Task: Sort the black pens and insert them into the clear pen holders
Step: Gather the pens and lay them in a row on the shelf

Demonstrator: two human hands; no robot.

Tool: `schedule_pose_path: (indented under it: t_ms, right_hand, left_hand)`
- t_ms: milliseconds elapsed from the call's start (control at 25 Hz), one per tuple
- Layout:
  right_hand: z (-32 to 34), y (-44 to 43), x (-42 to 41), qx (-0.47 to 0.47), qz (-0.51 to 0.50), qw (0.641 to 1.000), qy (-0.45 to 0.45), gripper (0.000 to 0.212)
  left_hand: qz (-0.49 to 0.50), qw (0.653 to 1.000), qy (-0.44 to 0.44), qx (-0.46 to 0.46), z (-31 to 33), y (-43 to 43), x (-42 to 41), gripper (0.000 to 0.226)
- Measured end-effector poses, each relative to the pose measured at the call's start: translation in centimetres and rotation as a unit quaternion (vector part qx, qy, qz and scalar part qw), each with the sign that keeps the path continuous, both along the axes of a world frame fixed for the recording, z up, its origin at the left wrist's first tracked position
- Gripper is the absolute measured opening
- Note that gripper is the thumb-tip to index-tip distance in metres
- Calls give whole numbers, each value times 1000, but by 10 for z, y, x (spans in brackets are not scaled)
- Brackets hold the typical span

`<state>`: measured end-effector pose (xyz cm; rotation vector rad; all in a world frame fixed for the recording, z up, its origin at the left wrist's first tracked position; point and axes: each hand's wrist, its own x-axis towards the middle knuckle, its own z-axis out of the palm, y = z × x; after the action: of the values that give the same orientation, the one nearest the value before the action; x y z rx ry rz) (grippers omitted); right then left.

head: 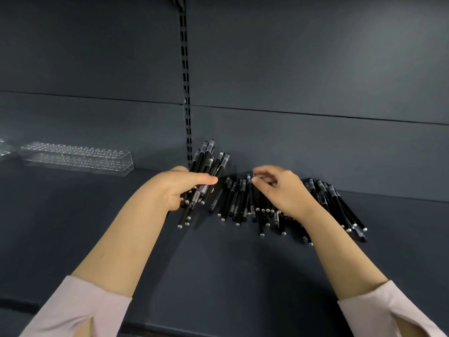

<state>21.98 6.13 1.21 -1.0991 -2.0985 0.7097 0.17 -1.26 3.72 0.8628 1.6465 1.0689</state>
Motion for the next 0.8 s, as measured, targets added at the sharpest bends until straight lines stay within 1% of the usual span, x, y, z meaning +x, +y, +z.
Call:
schedule_pose_path:
  t_ms: [80,120,200,320,360,480,520,640,800]
  right_hand:
    - [8,-12,-19,-63,23,996,62,17]
    - [12,-19,-32,-93,41,992,78,13]
    - [22,-38,-59,-164,68,977,119,14]
    - [35,-69,-107,-251,84,947,180,21]
    - [37,-78,-124,-263,87,943,186,22]
    - [43,-110,-174,-272,94,937,196,19]
    - [43,-121,-195,-277,96,934,204,18]
    - [46,-156,-254,-291,99,924,226,13]
    - [43,-194,-328,-312,108,901,282,8]
  left_hand:
    - [18,999,-37,18,4,-23,-7,70]
    - [17,998,-48,25,5,-36,-13,61]
    - [10,998,-59,35,7,-62,-23,58]
    - [4,997,-61,40,10,-99,-50,64]
    - [5,997,-59,41,9,-111,-63,60]
    - [2,997,-54,55,14,-147,-103,28]
    - [1,997,-51,60,14,-161,-121,23]
    - [-6,997,-38,64,15,-194,-176,23]
    - [-7,997,-34,75,14,-228,-249,25]
